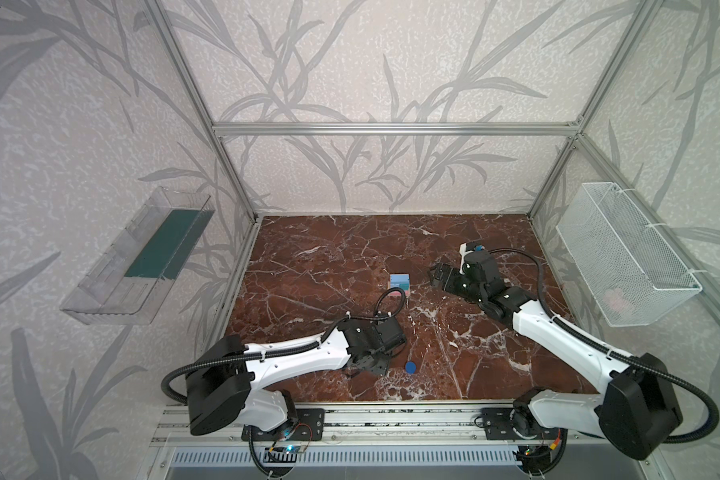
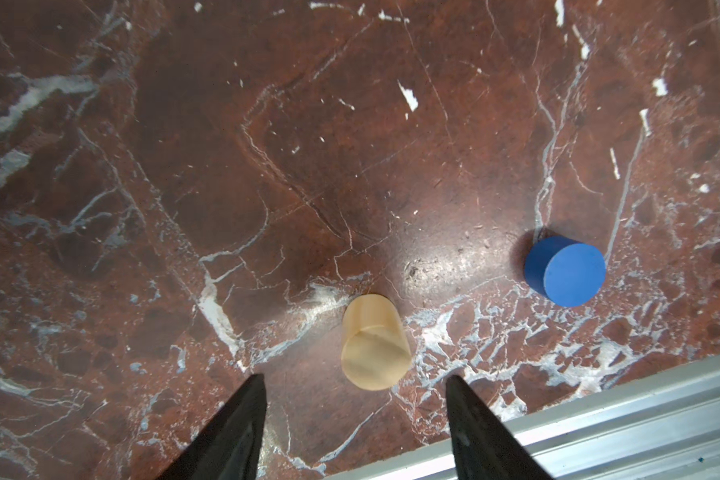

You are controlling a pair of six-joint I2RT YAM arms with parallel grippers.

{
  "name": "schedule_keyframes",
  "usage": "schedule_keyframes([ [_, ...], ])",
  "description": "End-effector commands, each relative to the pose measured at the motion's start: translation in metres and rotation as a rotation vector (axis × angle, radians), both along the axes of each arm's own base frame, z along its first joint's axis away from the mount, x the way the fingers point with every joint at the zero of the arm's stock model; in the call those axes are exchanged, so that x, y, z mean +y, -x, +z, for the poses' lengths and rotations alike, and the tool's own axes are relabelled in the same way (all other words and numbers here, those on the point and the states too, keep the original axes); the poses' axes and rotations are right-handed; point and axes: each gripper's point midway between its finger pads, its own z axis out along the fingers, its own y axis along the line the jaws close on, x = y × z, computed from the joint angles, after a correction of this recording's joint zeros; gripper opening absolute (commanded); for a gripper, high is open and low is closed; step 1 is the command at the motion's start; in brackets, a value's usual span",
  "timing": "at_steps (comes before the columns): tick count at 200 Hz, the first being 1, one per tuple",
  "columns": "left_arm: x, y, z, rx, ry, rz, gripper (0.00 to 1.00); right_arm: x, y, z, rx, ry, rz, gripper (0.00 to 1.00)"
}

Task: Build the wood block tower
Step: 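Lower the left gripper over the beige wooden cylinder and grasp it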

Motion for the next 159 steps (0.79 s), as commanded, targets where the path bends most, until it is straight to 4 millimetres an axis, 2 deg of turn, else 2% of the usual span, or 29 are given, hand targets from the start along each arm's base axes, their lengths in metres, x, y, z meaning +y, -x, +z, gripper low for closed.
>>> schedule_keyframes([
  [1, 0.000, 0.001, -0.008, 0.003, -0.026, 0.027, 0.67, -0.006, 0.000, 0.005, -0.021, -0.006, -0.020, 0.98],
  [48, -0.005, 0.001, -0.018, 0.016, -0.052, 0.030, 0.61, -0.010, 0.002, 0.005, -0.025, -0.008, -0.028, 0.98],
  [82, -0.006, 0.001, -0.022, 0.019, -0.052, 0.040, 0.49, -0.013, 0.002, 0.004, -0.024, -0.009, -0.038, 0.98],
  [140, -0.013, 0.002, -0.027, 0.032, -0.025, 0.043, 0.46, -0.012, 0.001, 0.003, -0.020, -0.012, -0.034, 0.98],
  [159, -0.014, 0.003, -0.029, 0.039, -0.026, 0.043, 0.41, -0.011, 0.001, 0.002, -0.019, -0.013, -0.031, 0.98],
])
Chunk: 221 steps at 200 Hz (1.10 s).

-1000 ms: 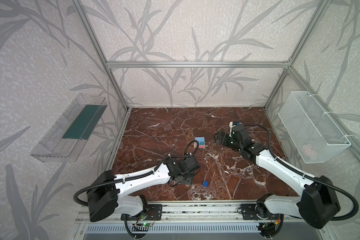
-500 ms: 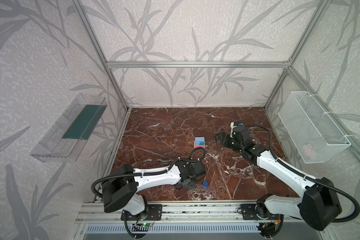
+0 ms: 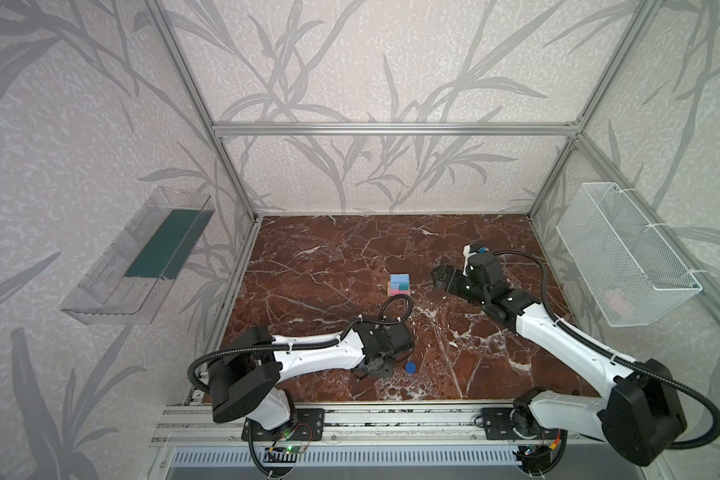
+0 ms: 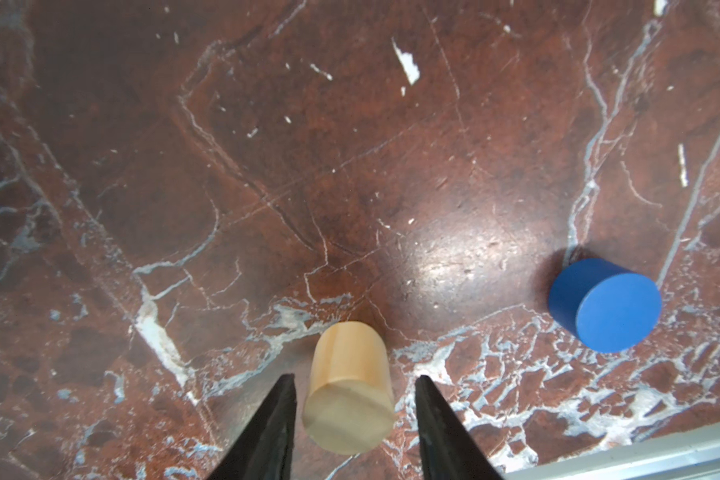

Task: Build the wood block tower
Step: 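Lower the left gripper over the beige wooden cylinder and grasp it, then lift and carry the beige cylinder with the left gripper toward the stack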

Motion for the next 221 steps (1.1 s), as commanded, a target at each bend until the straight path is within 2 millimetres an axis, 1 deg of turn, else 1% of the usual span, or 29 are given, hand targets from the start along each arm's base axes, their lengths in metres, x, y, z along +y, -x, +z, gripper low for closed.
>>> schedule_keyframes([
  [1, -0.002, 0.001, -0.003, 0.005, -0.005, 0.014, 0.41, -0.002, -0.002, 0.004, -0.019, -0.010, -0.013, 0.98],
  [33, -0.001, 0.001, -0.004, 0.008, -0.007, 0.019, 0.40, -0.002, -0.002, 0.005, -0.020, -0.011, -0.013, 0.98],
  [56, -0.001, 0.001, -0.004, 0.009, -0.008, 0.018, 0.37, -0.002, -0.002, 0.005, -0.019, -0.012, -0.012, 0.98],
  [109, -0.001, 0.002, -0.008, 0.019, -0.018, 0.019, 0.37, -0.001, -0.003, 0.004, -0.016, -0.012, -0.009, 0.98],
  [168, 0.000, 0.002, -0.007, 0.016, -0.022, 0.020, 0.29, 0.000, -0.003, 0.003, -0.012, -0.014, -0.007, 0.98],
  [176, 0.000, 0.001, -0.006, 0.015, -0.021, 0.023, 0.27, 0.000, -0.003, 0.003, -0.013, -0.014, -0.005, 0.98],
  [190, 0.001, 0.000, -0.003, 0.010, -0.028, 0.027, 0.21, 0.000, -0.003, 0.003, -0.012, -0.013, -0.005, 0.98],
  [209, 0.000, 0.000, 0.000, 0.009, -0.028, 0.030, 0.20, 0.000, -0.002, 0.002, -0.011, -0.014, -0.005, 0.98],
  [221, -0.001, -0.001, 0.002, 0.004, -0.015, 0.030, 0.16, 0.000, -0.002, 0.001, -0.008, -0.012, -0.005, 0.98],
])
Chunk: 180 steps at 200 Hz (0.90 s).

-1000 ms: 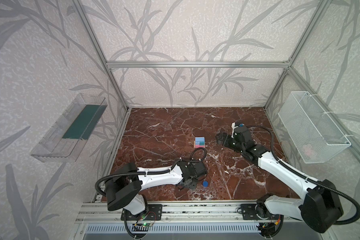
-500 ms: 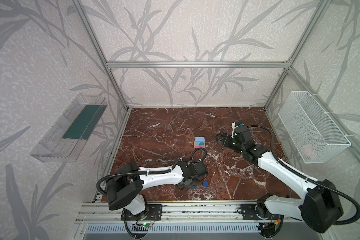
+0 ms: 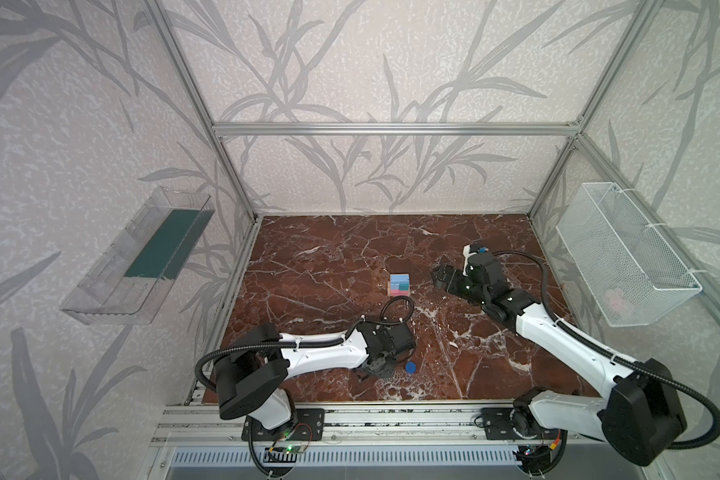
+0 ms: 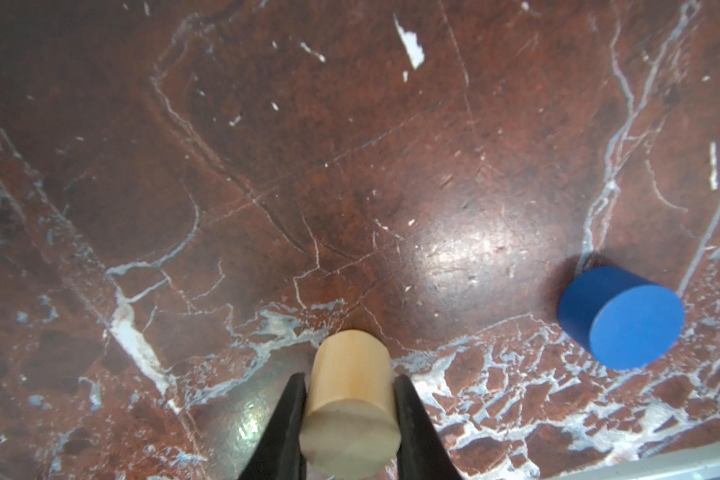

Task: Build the wood block tower
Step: 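Lift and carry the beige cylinder with the left gripper toward the stack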

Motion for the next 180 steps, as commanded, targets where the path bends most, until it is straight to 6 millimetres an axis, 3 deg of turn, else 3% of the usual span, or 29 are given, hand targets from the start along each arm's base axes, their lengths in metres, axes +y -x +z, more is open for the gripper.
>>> schedule_keyframes([
  [1, 0.000, -0.003, 0.009, -0.020, -0.002, 0.016, 0.16, 0.000, -0.003, 0.001, -0.009, -0.011, -0.008, 0.98],
  [27, -0.003, -0.005, 0.017, -0.030, 0.012, 0.011, 0.13, 0.001, -0.004, 0.000, -0.008, -0.012, -0.001, 0.98],
  [56, -0.003, -0.010, 0.029, -0.050, 0.003, 0.021, 0.00, 0.004, -0.007, -0.003, 0.002, -0.013, 0.010, 0.98],
  [129, -0.009, -0.030, 0.062, -0.090, 0.023, 0.000, 0.00, 0.008, -0.009, -0.002, 0.010, -0.034, 0.040, 0.98],
  [180, -0.011, -0.057, 0.092, -0.121, 0.076, -0.008, 0.00, 0.001, -0.007, -0.003, 0.010, -0.046, 0.038, 0.98],
])
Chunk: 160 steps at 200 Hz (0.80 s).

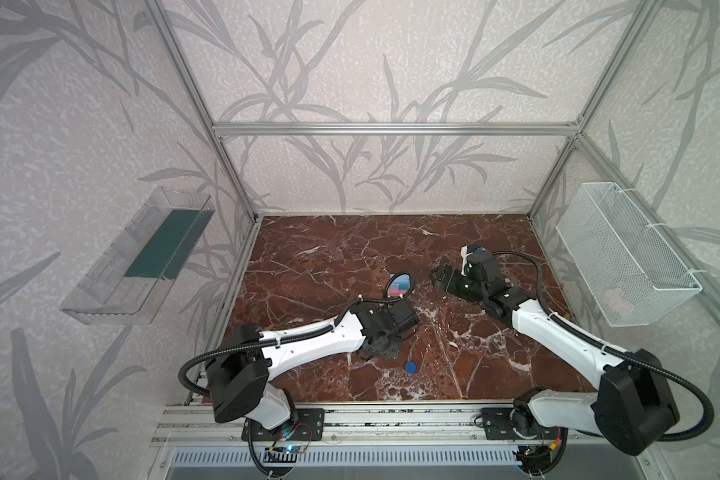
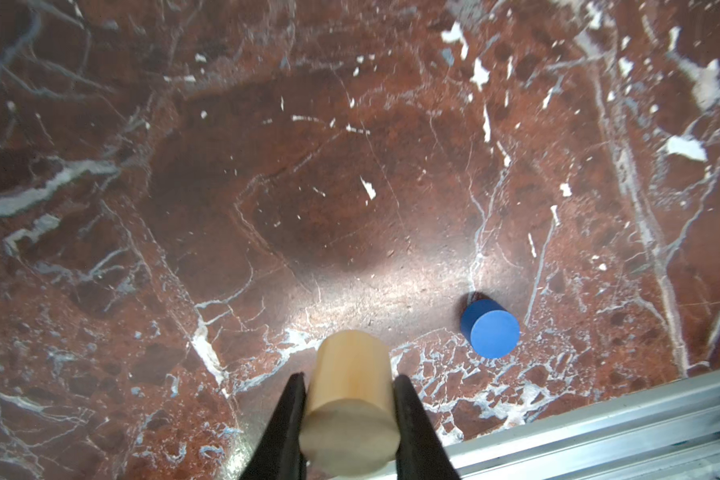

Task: Build the wood block tower
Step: 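Lift and carry the beige cylinder with the left gripper toward the stack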

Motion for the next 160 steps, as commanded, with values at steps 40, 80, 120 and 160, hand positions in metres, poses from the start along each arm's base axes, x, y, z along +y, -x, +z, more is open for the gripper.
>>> schedule_keyframes([
  [40, 0.011, -0.035, 0.038, -0.035, -0.006, -0.026, 0.00, -0.009, -0.002, 0.009, -0.030, -0.020, -0.005, 0.98],
  [80, 0.007, -0.060, 0.054, -0.067, -0.028, -0.056, 0.00, -0.010, -0.001, 0.008, -0.026, -0.027, -0.002, 0.98],
  [120, 0.004, -0.089, 0.067, -0.091, -0.036, -0.075, 0.00, -0.015, 0.001, 0.010, -0.044, -0.032, -0.019, 0.98],
  [160, -0.009, -0.123, 0.081, -0.118, -0.012, -0.087, 0.00, -0.024, 0.001, 0.007, -0.038, -0.035, -0.031, 0.97],
])
